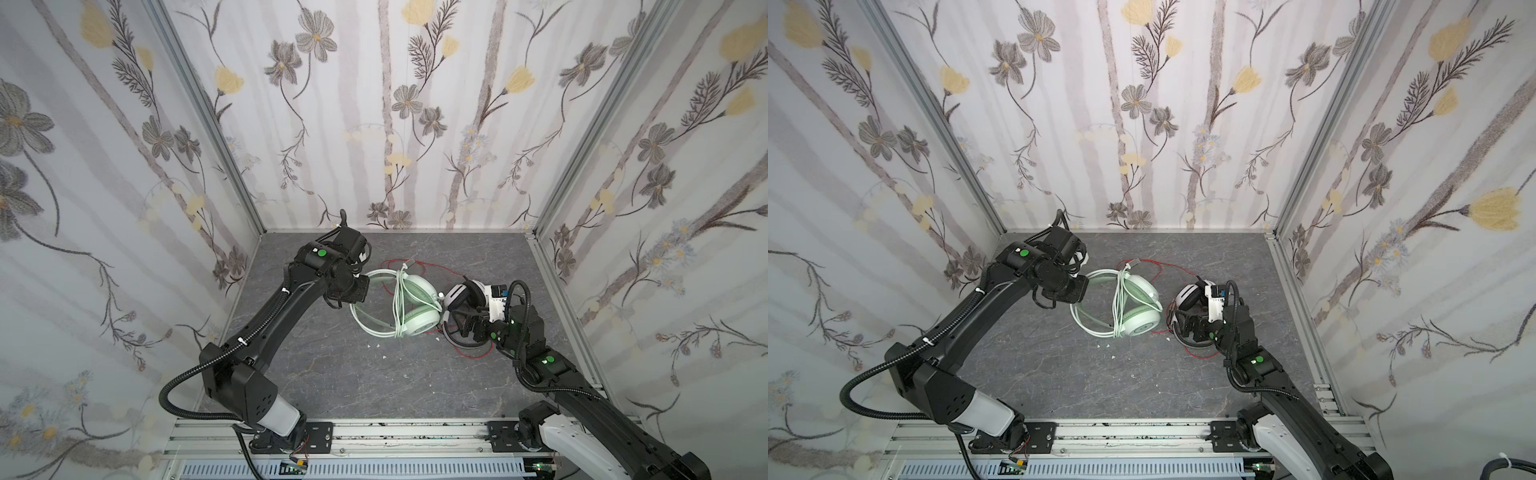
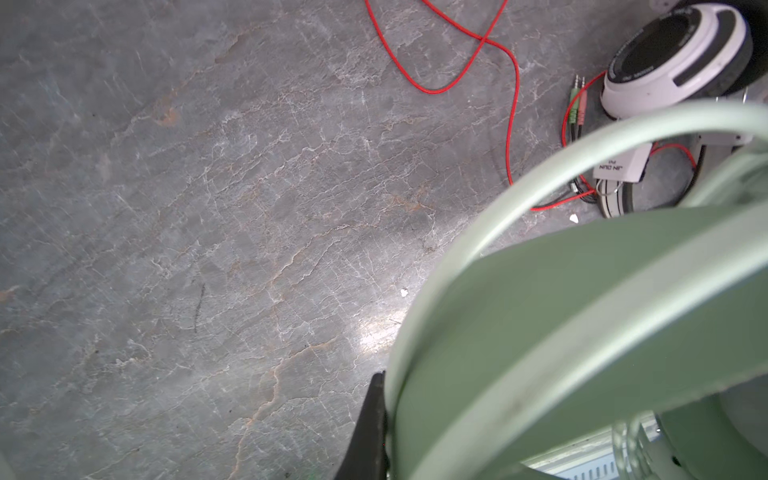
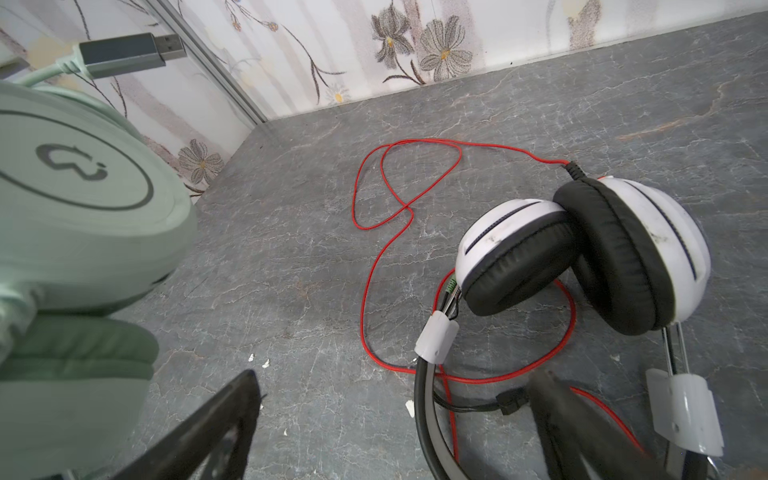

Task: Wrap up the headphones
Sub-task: 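Release the cable with the right gripper while the left gripper carries the green headset away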

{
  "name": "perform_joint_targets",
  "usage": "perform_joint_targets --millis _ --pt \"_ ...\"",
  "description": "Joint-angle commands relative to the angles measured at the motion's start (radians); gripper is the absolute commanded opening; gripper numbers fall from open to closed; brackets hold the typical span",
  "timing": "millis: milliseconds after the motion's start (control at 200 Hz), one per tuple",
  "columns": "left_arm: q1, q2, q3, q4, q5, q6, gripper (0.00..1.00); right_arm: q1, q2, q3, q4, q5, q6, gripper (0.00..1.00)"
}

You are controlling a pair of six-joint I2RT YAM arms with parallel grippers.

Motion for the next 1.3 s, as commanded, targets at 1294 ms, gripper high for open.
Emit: perform_joint_targets --millis 1294 --pt "0.597 0.37 -0.04 0.33 0.275 -0.27 0.0 -0.022 0.014 0.004 0.026 0.015 0.029 1.0"
